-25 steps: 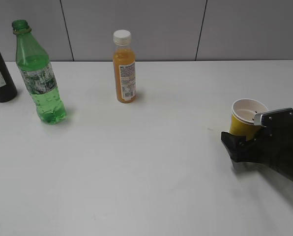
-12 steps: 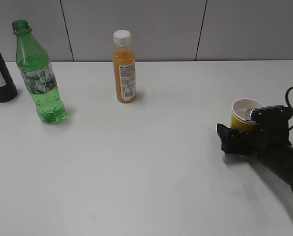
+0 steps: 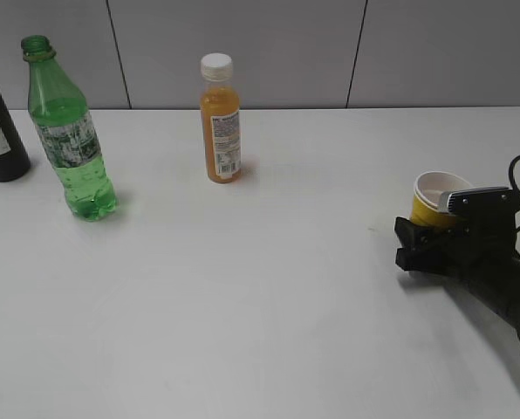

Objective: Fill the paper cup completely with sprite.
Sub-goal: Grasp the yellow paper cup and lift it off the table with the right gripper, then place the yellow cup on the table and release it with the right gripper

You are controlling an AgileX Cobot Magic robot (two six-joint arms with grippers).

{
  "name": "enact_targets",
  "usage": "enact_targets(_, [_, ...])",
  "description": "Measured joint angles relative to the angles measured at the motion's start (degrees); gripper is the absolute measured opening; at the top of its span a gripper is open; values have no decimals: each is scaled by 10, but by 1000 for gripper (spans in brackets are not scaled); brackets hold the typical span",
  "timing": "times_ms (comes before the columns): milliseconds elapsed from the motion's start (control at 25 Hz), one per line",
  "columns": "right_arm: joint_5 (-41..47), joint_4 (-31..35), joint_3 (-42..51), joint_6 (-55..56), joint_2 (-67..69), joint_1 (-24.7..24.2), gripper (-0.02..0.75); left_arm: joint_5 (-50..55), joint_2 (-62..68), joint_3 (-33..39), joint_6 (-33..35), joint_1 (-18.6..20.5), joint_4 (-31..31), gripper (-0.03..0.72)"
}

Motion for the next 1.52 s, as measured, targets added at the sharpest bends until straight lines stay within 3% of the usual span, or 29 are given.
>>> enact_targets(480, [42,-23,2,-9,-55,1,461,0,0,0,0,0,0,228])
enact_targets(600, [42,-79,2,-10,-72,1,461,0,0,0,0,0,0,228])
enact_targets(880, [43,-325,-40,9,-80,15,461,0,0,0,0,0,0,228])
enact_targets(1280, [43,-431,-166,84,-47,137,458,0,0,0,0,0,0,228])
enact_targets(1520, [43,-512,-256,151,-4,173,458,0,0,0,0,0,0,228])
